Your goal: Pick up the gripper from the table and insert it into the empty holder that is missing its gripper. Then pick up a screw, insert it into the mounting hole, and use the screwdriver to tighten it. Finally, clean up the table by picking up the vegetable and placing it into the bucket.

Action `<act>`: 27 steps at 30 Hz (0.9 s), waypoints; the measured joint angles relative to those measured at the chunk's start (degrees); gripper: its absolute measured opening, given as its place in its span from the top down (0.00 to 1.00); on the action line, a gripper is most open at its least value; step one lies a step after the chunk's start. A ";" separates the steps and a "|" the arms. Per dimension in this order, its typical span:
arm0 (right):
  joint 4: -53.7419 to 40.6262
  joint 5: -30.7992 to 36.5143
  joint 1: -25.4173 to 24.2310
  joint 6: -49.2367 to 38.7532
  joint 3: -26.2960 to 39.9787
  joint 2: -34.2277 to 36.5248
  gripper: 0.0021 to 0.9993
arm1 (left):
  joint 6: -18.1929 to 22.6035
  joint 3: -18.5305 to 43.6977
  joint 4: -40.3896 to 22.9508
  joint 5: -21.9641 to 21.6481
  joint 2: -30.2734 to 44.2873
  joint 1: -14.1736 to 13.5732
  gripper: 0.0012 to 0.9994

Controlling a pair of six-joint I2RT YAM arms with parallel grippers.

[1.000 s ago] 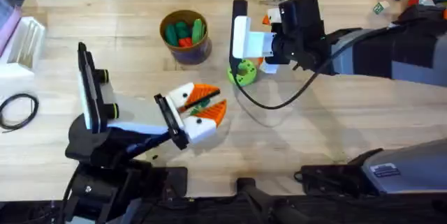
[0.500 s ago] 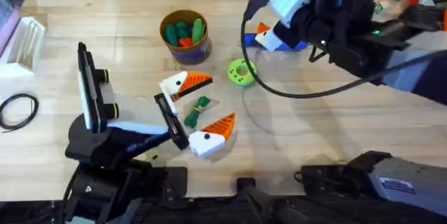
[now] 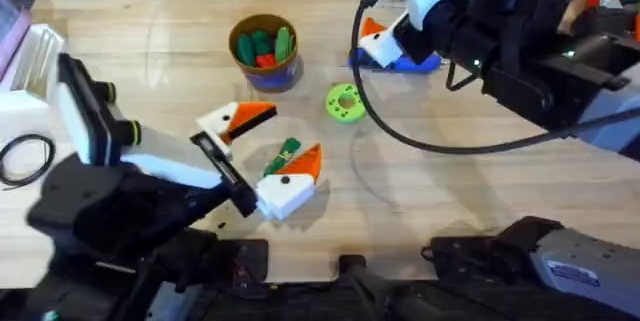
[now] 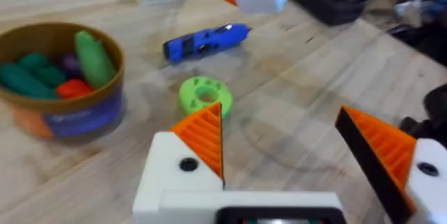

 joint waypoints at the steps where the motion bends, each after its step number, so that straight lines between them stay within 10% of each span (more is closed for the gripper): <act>1: 0.02 -0.01 0.43 0.00 0.01 0.00 0.06 | 0.96 2.14 -2.76 -1.37 1.39 0.00 0.01; 9: 0.17 -0.02 1.26 0.20 -0.01 0.00 0.06 | 6.50 15.82 -20.71 -14.72 22.60 0.00 0.01; 22: 0.17 -0.02 1.26 0.20 0.01 0.00 0.06 | 6.83 19.71 -18.08 -20.31 55.78 -0.12 0.01; 27: 0.17 -0.02 1.26 0.20 0.01 0.02 0.06 | 6.55 20.02 -16.70 -22.38 61.84 -4.09 0.01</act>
